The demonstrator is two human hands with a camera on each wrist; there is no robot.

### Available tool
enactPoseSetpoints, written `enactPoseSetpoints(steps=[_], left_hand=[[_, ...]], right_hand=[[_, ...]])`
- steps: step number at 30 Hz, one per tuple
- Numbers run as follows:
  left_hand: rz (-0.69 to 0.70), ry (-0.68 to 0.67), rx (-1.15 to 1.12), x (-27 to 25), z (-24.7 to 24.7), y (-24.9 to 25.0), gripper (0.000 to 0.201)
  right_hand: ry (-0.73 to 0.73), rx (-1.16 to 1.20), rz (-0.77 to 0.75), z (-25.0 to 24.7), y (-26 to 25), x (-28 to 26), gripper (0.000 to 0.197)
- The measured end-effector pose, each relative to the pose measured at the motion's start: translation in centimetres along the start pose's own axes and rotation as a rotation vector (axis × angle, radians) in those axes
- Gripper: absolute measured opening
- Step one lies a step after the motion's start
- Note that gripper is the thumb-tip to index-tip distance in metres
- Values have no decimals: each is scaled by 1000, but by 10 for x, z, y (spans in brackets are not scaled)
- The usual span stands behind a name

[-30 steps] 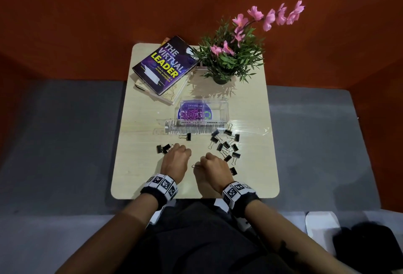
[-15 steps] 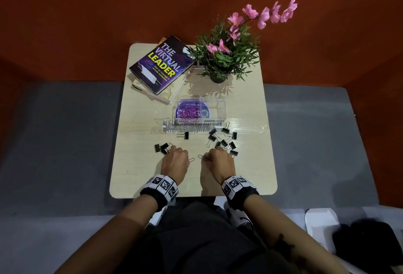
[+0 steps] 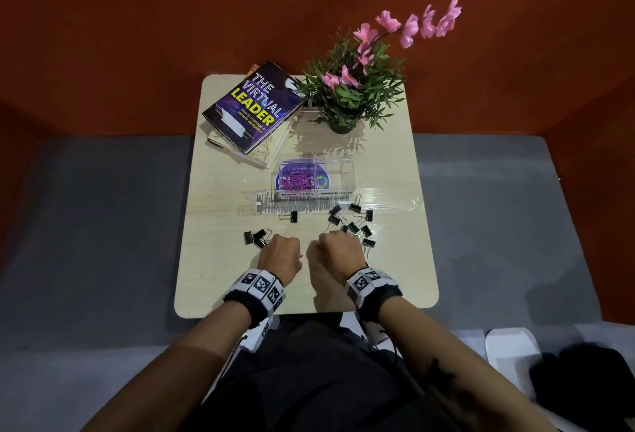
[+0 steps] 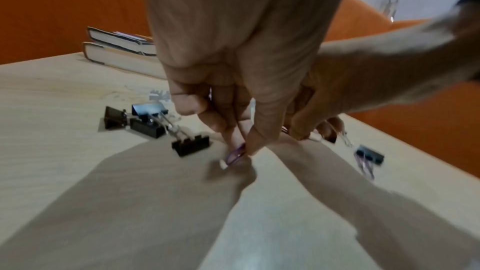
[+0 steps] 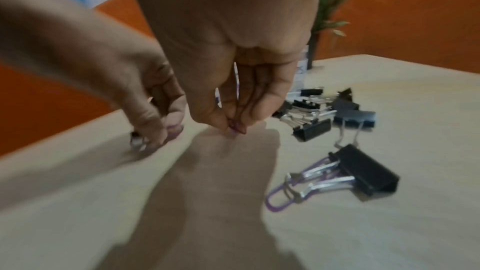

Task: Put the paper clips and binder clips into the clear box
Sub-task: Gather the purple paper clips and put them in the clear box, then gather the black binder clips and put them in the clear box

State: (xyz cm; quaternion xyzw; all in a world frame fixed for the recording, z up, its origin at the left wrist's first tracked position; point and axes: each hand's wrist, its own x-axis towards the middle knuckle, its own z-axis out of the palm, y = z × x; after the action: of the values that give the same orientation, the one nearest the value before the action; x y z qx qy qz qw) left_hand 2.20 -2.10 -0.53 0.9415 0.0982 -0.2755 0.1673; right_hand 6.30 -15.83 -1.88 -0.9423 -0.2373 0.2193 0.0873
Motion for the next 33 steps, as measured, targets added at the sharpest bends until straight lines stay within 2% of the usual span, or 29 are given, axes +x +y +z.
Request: enactPoseSetpoints(steps=[3, 5, 7, 10, 13, 15, 19, 22, 26, 30, 33], left_hand=[[-28, 130, -185, 4, -29, -2, 11], [-29, 251, -289, 19, -54, -1, 15], [-2, 340, -373, 38, -77, 2, 11], [6, 442, -432, 65, -97, 7, 7], [5, 415, -451, 81, -98, 8, 6], [-28, 412, -433, 81, -93, 4, 5], [-102, 548, -425, 57, -77, -15, 19], [-96, 532, -404, 38, -58, -31, 20], [-55, 437, -284, 17, -29, -54, 19], [-128, 233, -185, -1, -4, -74, 57], [-137, 139, -188, -6, 9, -79, 77]], right_hand=[[94, 311, 178, -14, 17, 1, 22], [109, 476, 210, -35, 27, 5, 13], [145, 554, 197, -58, 32, 14, 13], [211, 571, 177, -84, 30, 36, 7], [261, 538, 155, -102, 16, 63, 9], [296, 477, 117, -106, 5, 79, 6], [257, 385, 74, -96, -10, 104, 4], [219, 364, 27, -90, -11, 107, 9], [292, 416, -2, -92, 14, 82, 9], [262, 432, 118, -86, 64, 19, 18], [115, 421, 252, -55, 98, -20, 34]])
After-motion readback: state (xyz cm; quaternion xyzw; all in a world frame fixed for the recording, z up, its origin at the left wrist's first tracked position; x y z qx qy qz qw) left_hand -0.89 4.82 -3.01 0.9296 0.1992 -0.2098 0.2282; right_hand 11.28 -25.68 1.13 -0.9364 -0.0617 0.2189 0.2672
